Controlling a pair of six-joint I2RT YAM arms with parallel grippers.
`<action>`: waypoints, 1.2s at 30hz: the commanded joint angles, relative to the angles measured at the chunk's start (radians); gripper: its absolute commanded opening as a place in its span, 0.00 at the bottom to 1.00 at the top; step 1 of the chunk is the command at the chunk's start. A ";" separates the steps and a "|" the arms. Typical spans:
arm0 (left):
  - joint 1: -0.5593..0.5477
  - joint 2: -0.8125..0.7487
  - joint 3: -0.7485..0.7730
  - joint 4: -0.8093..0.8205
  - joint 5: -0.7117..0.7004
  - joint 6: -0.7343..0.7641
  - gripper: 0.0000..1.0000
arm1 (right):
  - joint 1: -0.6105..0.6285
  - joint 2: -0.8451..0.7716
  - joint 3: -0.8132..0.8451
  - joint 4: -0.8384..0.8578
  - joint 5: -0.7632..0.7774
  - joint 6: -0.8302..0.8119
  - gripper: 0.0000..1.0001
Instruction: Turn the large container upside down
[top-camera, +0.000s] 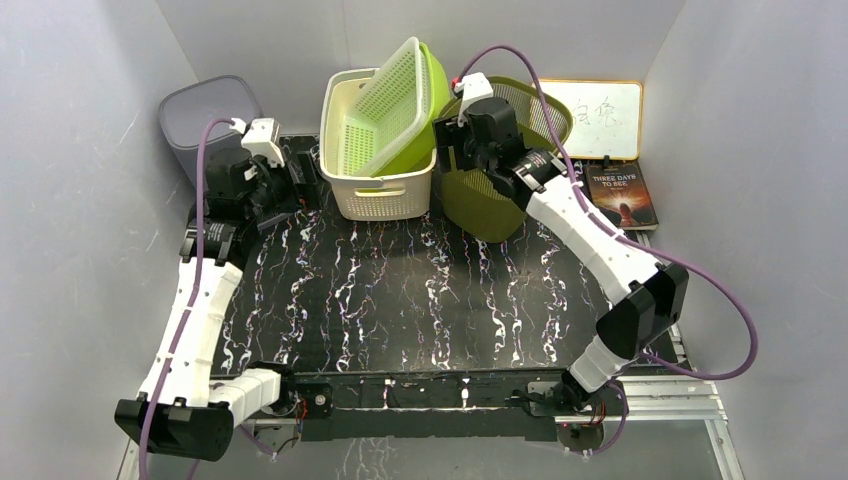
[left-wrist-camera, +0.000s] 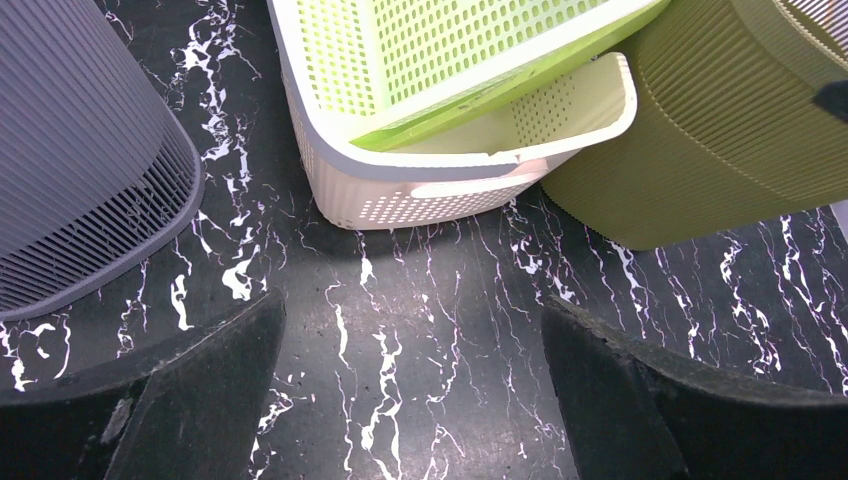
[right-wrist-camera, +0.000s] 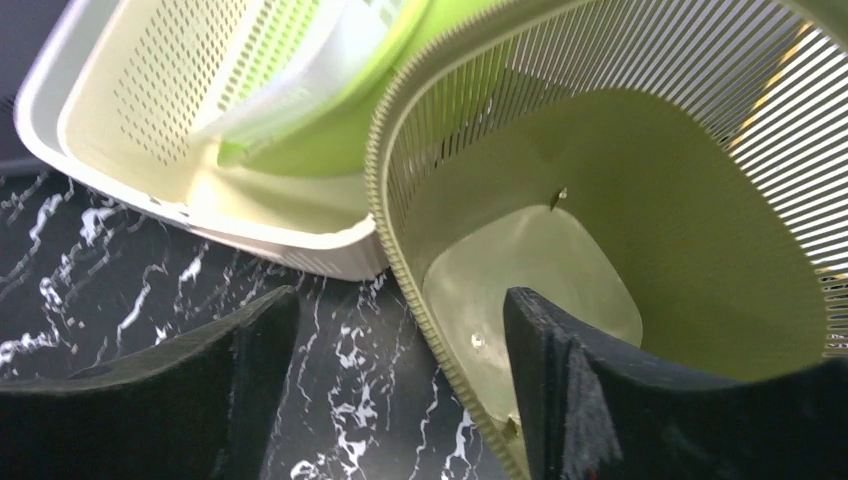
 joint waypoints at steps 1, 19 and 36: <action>-0.002 -0.033 -0.006 -0.029 0.024 0.003 0.98 | -0.061 -0.010 0.045 -0.030 -0.159 -0.042 0.70; -0.002 -0.068 -0.014 -0.049 0.028 0.016 0.98 | -0.161 -0.064 -0.137 0.015 -0.349 0.008 0.10; -0.002 -0.069 0.183 -0.117 0.046 0.006 0.98 | -0.161 -0.346 -0.148 0.032 -0.505 0.251 0.00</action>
